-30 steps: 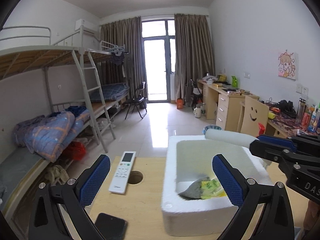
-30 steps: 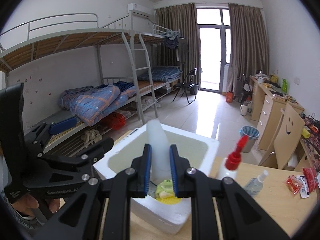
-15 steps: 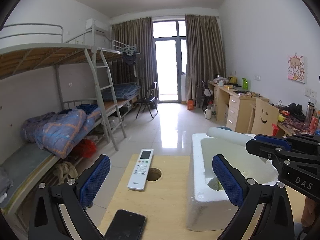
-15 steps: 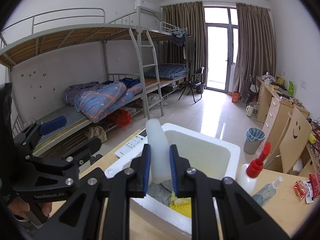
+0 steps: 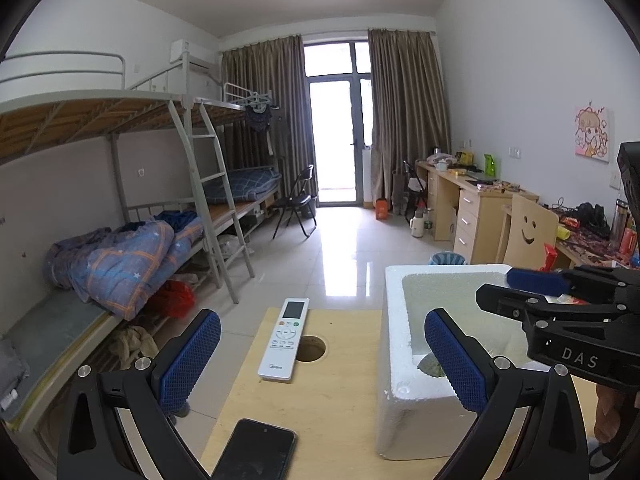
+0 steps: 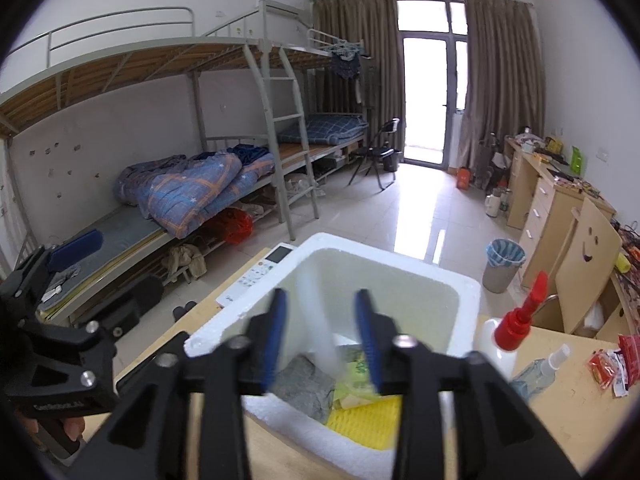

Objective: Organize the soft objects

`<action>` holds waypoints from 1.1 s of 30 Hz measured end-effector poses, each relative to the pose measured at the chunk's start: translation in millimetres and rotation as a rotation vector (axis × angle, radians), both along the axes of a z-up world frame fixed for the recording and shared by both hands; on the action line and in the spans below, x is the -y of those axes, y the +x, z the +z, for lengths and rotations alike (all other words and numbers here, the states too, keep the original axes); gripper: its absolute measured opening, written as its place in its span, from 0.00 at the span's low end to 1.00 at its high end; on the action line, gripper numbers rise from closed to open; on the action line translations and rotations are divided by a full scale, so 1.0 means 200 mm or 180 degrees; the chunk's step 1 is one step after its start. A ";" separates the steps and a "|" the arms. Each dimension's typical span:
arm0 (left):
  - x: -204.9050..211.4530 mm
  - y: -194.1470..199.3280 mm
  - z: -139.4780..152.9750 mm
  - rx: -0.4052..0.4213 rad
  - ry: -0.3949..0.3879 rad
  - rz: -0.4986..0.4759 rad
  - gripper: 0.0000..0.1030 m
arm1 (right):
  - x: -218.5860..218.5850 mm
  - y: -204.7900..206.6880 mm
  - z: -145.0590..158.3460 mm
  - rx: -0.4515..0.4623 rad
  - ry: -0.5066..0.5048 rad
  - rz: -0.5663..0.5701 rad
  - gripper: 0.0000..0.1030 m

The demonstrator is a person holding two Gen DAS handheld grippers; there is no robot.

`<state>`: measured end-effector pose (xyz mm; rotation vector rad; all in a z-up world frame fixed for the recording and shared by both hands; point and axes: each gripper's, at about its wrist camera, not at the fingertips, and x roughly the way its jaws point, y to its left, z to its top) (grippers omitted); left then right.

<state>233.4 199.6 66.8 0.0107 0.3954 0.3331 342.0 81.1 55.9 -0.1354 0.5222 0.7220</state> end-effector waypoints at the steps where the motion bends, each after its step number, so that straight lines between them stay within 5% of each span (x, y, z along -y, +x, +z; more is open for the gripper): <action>1: 0.00 0.00 0.00 0.0005 -0.0007 0.0005 0.99 | 0.01 -0.01 0.00 0.0018 0.0013 -0.0005 0.54; 16: 0.06 -0.07 0.07 0.0088 -0.0026 -0.0008 0.99 | 0.09 -0.09 0.09 0.0082 0.0104 -0.0023 0.61; 33: 0.31 -0.34 0.26 0.0392 0.0132 -0.0070 0.99 | 0.32 -0.43 0.27 0.0571 0.0285 -0.0190 0.97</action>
